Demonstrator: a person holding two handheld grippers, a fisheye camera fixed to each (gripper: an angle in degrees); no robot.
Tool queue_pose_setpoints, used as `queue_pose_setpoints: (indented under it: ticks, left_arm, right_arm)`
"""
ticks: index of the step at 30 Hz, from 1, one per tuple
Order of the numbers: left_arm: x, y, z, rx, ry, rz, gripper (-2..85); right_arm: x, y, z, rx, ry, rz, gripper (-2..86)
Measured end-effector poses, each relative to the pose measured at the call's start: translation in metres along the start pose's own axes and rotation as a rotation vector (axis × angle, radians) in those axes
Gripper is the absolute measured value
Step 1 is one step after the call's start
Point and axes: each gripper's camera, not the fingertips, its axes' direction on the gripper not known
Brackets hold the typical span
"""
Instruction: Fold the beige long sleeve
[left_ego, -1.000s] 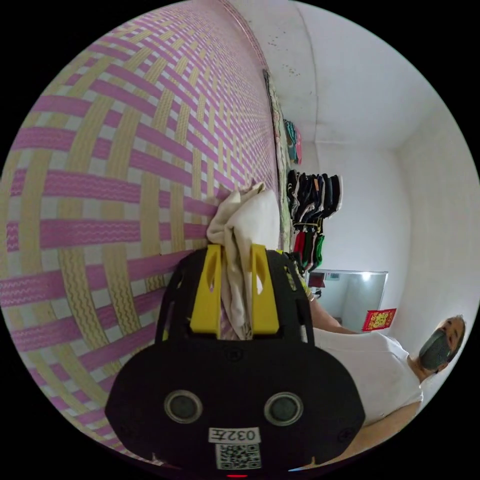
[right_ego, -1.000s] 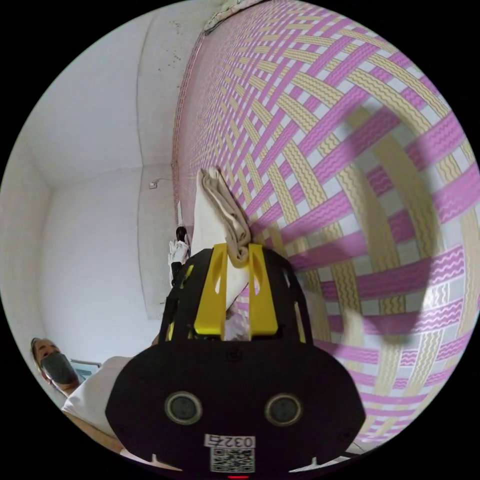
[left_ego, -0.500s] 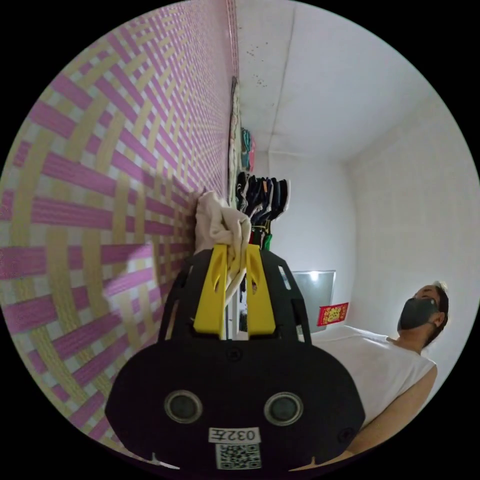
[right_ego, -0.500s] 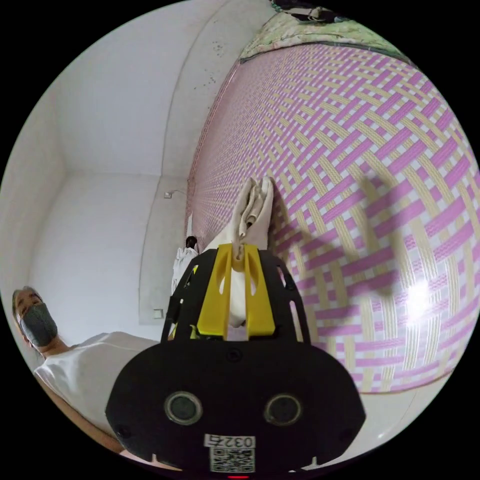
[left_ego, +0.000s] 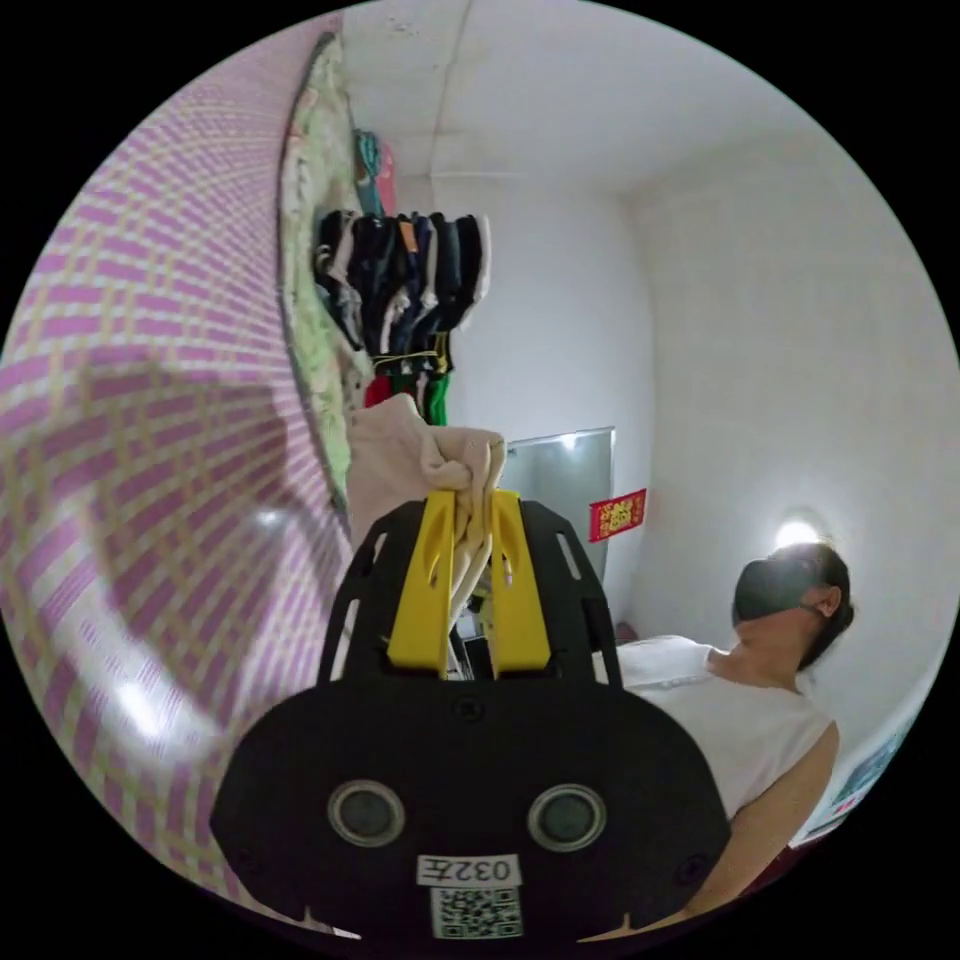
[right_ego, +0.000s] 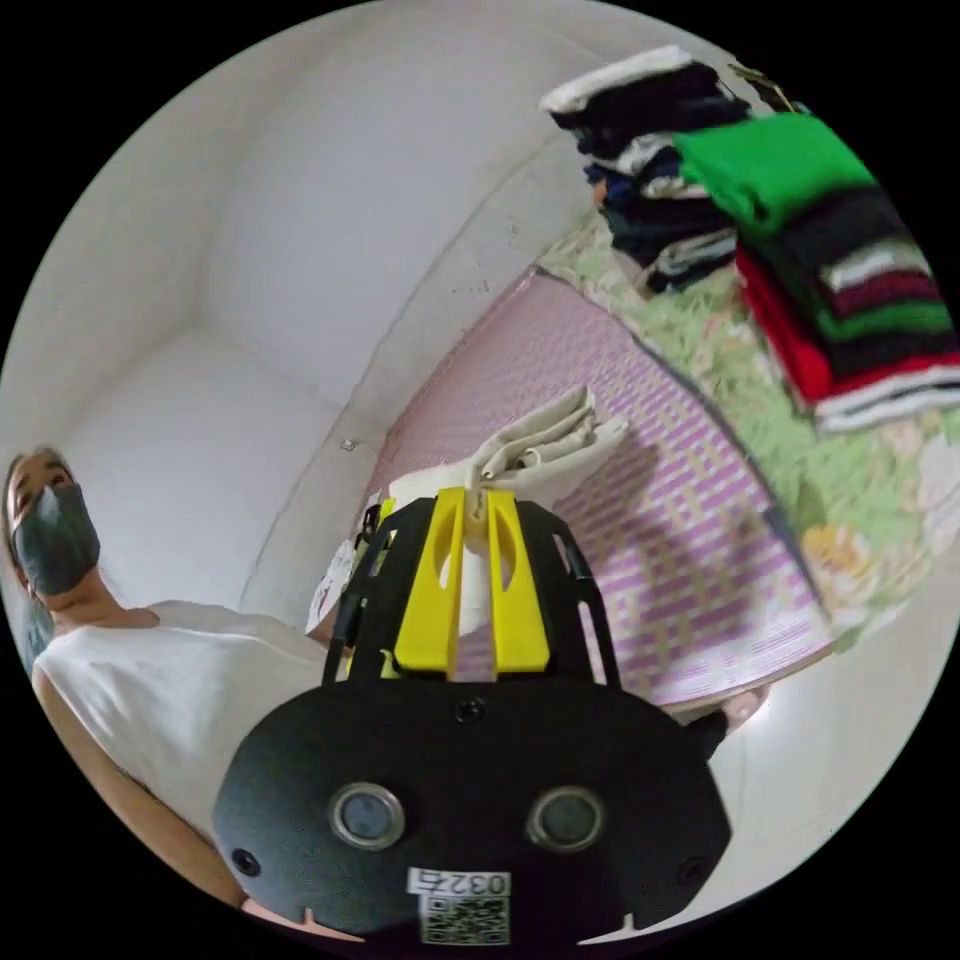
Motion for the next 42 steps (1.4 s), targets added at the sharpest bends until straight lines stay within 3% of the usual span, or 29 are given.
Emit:
queue_pose_setpoints:
  ticks: [8,12,15,17,20,23,31,34,37,39,42]
  left_arm:
    - [0.088,-0.165,0.244,-0.163,0.154,0.25,1.6]
    - [0.109,-0.239,0.358,-0.207,0.129,0.221,1.4]
    - [0.074,-0.283,0.428,-0.238,0.128,0.126,1.4]
    - [0.024,-0.303,0.462,-0.245,0.078,0.006,1.2]
    - [-0.068,-0.317,0.494,-0.276,-0.184,-0.176,0.8]
    - [-0.106,-0.307,0.497,-0.187,0.008,-0.254,0.6]
    - [-0.059,-0.329,0.531,-0.254,-0.076,-0.086,0.5]
    - [-0.082,-0.319,0.53,-0.247,-0.229,-0.13,0.3]
    - [-0.115,-0.299,0.523,-0.209,-0.202,-0.172,0.2]
    - [-0.112,-0.29,0.529,-0.211,-0.213,-0.116,0.5]
    - [-0.084,-0.282,0.528,-0.151,-0.232,-0.022,1.5]
  right_arm:
    - [0.005,-0.105,-0.249,0.222,-0.004,-0.275,4.2]
    - [0.018,-0.141,-0.361,0.34,-0.009,-0.29,4.4]
    - [0.067,-0.151,-0.413,0.41,-0.001,-0.196,4.6]
    - [0.123,-0.153,-0.43,0.423,-0.006,-0.094,4.7]
    - [0.245,-0.145,-0.43,0.43,0.013,0.188,4.7]
    - [0.31,-0.123,-0.424,0.457,-0.101,0.289,4.6]
    - [0.25,-0.164,-0.444,0.428,0.021,0.079,4.3]
    - [0.266,-0.161,-0.439,0.433,0.055,0.15,4.2]
    - [0.318,-0.144,-0.411,0.364,-0.014,0.295,4.5]
    - [0.329,-0.128,-0.398,0.418,-0.114,0.317,5.3]
    - [0.307,-0.115,-0.41,0.532,-0.056,0.316,6.5]
